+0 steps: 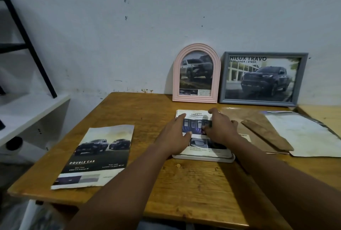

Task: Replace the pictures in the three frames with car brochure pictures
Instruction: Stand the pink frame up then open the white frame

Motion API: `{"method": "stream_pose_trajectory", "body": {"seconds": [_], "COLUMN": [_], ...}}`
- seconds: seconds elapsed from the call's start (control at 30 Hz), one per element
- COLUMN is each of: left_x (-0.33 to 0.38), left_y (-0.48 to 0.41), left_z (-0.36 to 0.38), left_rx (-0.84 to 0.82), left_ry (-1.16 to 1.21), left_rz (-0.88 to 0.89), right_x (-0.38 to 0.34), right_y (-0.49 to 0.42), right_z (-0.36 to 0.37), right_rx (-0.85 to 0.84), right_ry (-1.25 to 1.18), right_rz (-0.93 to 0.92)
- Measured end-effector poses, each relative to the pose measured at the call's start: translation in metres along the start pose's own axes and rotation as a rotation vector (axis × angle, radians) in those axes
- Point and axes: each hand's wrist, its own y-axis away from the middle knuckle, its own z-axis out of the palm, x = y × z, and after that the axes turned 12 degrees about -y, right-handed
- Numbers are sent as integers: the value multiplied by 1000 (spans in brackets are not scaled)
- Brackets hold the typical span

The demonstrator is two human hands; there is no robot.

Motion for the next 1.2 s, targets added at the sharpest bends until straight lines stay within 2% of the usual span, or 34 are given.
{"method": "stream_pose_trajectory", "body": {"seconds": [0.2,0.43,0.6,0.7,0.87,1.07,1.2], "left_x": [-10,-13,-15,-15,-14,-15,-16], "left_y": [3,3,2,3,4,4,4], "left_z": [7,13,15,15,14,13,10], "left_rx": [49,92,104,110,113,99,102], "left_ry": [-84,-101,-124,-122,-125,-119,-71], "left_rz": [54,79,81,83,85,90,94], "right_x": [10,7,-1,-9,-7,0,-2], "right_y": [-19,-19,-16,-16,-22,-30,-31], "right_z": [-7,0,-1,-4,-10,-19,-26], "right_rx": [-126,47,160,206,191,211,232], "right_ry": [70,14,-181,-185,-163,-263,-353], "right_rz": [31,-33,-187,-246,-230,-148,-181]}}
